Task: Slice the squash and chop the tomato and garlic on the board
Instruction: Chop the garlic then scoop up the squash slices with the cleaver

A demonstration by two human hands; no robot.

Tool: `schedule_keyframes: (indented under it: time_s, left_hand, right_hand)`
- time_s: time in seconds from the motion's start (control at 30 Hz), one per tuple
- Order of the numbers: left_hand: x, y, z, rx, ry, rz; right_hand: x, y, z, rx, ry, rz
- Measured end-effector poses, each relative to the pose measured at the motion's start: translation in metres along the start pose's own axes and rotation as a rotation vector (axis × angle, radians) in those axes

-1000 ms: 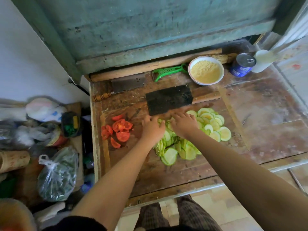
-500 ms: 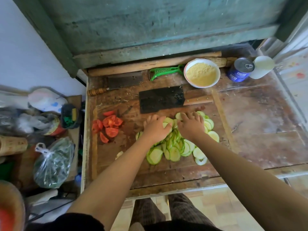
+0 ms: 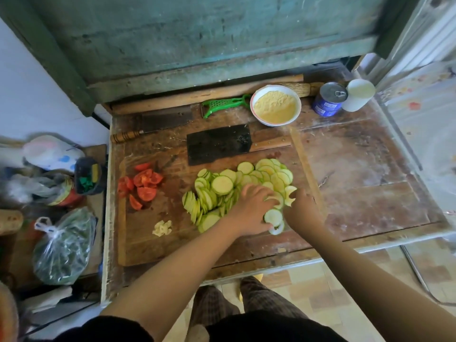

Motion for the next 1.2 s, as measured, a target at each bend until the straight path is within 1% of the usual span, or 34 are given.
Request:
schedule_keyframes:
  time_s: [0.1,0.17,0.3,0.43,0.53,0.63,0.7,0.8,0.9,0.97,1.03,1.13,1.2]
  left_hand:
    - [0.013,-0.011,-0.016,0.051,-0.138,0.035]
    - [0.017,-0.014,-0.020,0.069,-0.182,0.030]
    - [0.010,-0.014,-0.019,0.113,-0.147,-0.085]
    - [0.002,-0.014,-0.012,0.089,-0.163,-0.169]
    - [-0.002,-0.014,-0.010,0.063,-0.141,-0.199]
    - [-0.007,-0.013,-0.009,0.080,-0.053,-0.222]
    - [-0.014,-0.011,-0.003,0.041,-0.002,-0.263]
    - [-0.024,-0.008,0.015,-0.075,0.003,-0.306]
    - [-0.027,-0.006,0.028,-0.137,0.037,-0.246]
    - [-0.028,-0.003,0.031,-0.144,0.058,-0.216]
    - [-0.030,0.001,0.035,-0.161,0.080,-0.210]
    - [-0.036,0.019,0.052,-0.251,0.128,-0.245]
    - [-0.037,0.033,0.065,-0.311,0.156,-0.276]
  right_hand:
    - [0.017,0.001,-0.010,-0.009,0.033,0.125]
    - [0.027,0.000,-0.013,-0.012,0.026,0.176]
    - [0.032,-0.005,-0.013,0.023,-0.030,0.186]
    - [0.031,-0.011,-0.005,0.013,-0.092,0.202]
    - [0.018,-0.015,-0.004,0.004,-0.076,0.156]
    - [-0.003,-0.019,-0.004,0.004,-0.033,0.033]
    - [-0.009,-0.021,-0.006,0.028,0.008,-0.019]
    - [-0.002,-0.027,-0.001,0.059,-0.017,0.051]
    - [0.005,-0.030,0.006,0.043,-0.052,0.108]
    - [0.004,-0.031,0.007,0.035,-0.053,0.116]
    - [-0.002,-0.030,0.006,0.039,-0.058,0.078]
    - [-0.014,-0.024,0.022,0.045,0.057,0.000]
    - [-0.013,-0.019,0.045,-0.021,0.102,-0.012]
Point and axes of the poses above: each hand's wrist, its own y-axis away from the middle knuckle, its own x-axis out of the palm, z = x × y, the point moved 9 cm from there along -y, towards the middle knuckle, and after that the axes turned 13 degrees about z, right-handed, at the moved point
